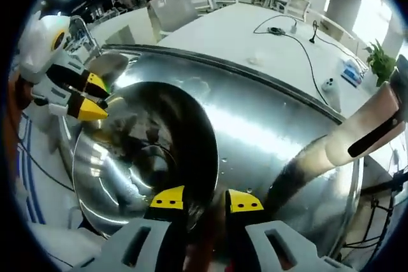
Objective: Pick up bowl with dirty water move over sink pour dirty water into sink return bowl to place
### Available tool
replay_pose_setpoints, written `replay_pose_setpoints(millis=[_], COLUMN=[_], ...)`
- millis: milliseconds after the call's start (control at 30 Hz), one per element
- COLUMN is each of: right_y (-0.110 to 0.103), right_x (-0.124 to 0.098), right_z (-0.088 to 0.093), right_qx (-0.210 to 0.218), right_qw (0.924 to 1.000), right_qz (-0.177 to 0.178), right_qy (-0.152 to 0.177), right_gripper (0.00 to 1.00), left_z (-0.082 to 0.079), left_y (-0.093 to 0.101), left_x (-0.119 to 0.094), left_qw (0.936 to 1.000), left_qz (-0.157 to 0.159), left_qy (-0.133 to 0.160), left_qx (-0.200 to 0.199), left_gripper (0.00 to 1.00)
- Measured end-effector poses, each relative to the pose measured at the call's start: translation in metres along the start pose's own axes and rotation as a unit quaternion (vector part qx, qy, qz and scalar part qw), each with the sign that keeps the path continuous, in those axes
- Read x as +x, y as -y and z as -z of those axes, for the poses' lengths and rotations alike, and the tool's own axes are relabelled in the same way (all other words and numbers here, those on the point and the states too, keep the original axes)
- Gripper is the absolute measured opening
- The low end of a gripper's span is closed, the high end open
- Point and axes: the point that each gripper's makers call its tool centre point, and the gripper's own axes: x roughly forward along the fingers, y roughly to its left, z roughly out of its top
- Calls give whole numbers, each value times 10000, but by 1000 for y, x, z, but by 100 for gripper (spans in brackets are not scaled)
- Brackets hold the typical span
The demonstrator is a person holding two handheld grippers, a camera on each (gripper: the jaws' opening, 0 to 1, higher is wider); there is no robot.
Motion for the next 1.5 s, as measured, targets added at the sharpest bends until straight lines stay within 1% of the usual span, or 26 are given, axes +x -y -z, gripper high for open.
replay_pose_setpoints(millis=[67, 100, 167, 333, 400, 500, 567, 600, 767, 867, 967, 1133, 1233, 1267, 1333, 1400, 1500], right_y=[-1, -1, 0, -4, -7, -7, -8, -7, -7, -7, -6, -5, -4, -4, -1, 3, 4], right_x=[2, 2, 2, 7, 9, 9, 9, 9, 9, 9, 8, 7, 6, 6, 5, 3, 3], right_z=[2, 2, 3, 7, 11, 11, 11, 11, 11, 11, 13, 13, 9, 9, 4, -1, -2], right_qx=[8, 17, 74, 67, 77, 59, 67, 130, 345, 347, 453, 930, 981, 993, 1084, 1216, 1150], right_qw=[10000, 10000, 9999, 9998, 9994, 9995, 9994, 9993, 9987, 9987, 9981, 9945, 9947, 9946, 9939, 9923, 9929], right_qz=[-9, -4, 9, -41, -102, -69, -62, -59, -42, -14, 22, 109, 77, 84, 171, 240, 291], right_qy=[-63, -72, -85, -193, -306, -317, -336, -336, -369, -366, -413, -469, -313, -305, -138, -26, -11], right_gripper=[18, 16, 12, 9, 9, 8, 8, 7, 6, 5, 4, 1, 0, 0, 0, 0, 0], left_z=[1, 1, 1, 2, 2, 2, 2, 3, 3, 3, 3, 4, 8, 8, 10, 10, 12], left_y=[1, 0, 0, 2, 1, 1, 0, -3, -5, -6, -6, -7, -6, -6, -4, -3, 1], left_x=[1, 2, 3, 4, 4, 4, 4, 3, 4, 3, 2, 2, 0, -1, -2, -3, -6], left_qw=[10000, 10000, 9999, 9997, 9995, 9993, 9990, 9986, 9970, 9960, 9955, 9932, 9920, 9921, 9914, 9914, 9913], left_qz=[12, -42, -53, -82, -108, -109, -189, -302, -508, -606, -653, -748, -745, -741, -723, -690, -634], left_qy=[-20, -43, -68, -139, -189, -231, -268, -301, -354, -365, -384, -496, -609, -600, -644, -622, -640], left_qx=[2, -47, -88, -190, -216, -258, -291, -308, -472, -542, -575, -739, -812, -812, -884, -916, -961], left_gripper=[18, 17, 15, 12, 11, 5, 2, 0, 0, 0, 0, 0, 0, 0, 0, 0, 0])
